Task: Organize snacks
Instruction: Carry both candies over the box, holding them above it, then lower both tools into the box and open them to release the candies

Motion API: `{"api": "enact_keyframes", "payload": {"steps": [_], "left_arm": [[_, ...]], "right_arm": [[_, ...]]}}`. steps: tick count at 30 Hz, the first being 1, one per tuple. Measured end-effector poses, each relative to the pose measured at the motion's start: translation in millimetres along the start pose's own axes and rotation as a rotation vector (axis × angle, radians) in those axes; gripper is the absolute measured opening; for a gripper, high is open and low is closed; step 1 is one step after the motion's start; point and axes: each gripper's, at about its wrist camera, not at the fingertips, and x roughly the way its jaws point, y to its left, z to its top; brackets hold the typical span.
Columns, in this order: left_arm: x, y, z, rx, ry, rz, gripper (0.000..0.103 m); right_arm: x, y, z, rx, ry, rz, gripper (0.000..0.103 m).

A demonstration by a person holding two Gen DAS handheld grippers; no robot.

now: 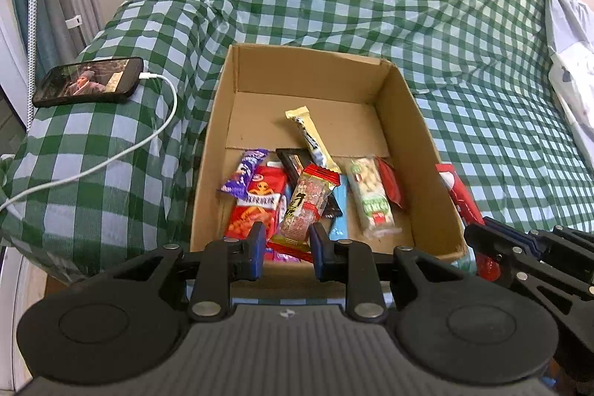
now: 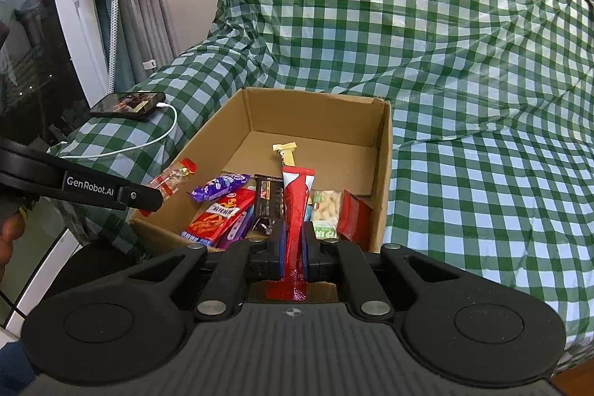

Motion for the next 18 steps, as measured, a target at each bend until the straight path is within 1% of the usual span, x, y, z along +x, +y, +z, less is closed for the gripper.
{"api": "enact_keyframes", "payload": {"steps": [13,18], "left_arm": [[54.0,10.1,44.6,-0.016,0.029,0.003,0.028],[76.8,13.4,56.7,-0.014,0.047,0.006,0.028]], "right_arm": [[63.4,-4.9,27.9,0.012,0.053,-0.004,0.008],[90.0,-10.3,35.3,0.023,0.082,-0.004,0.008]]}}
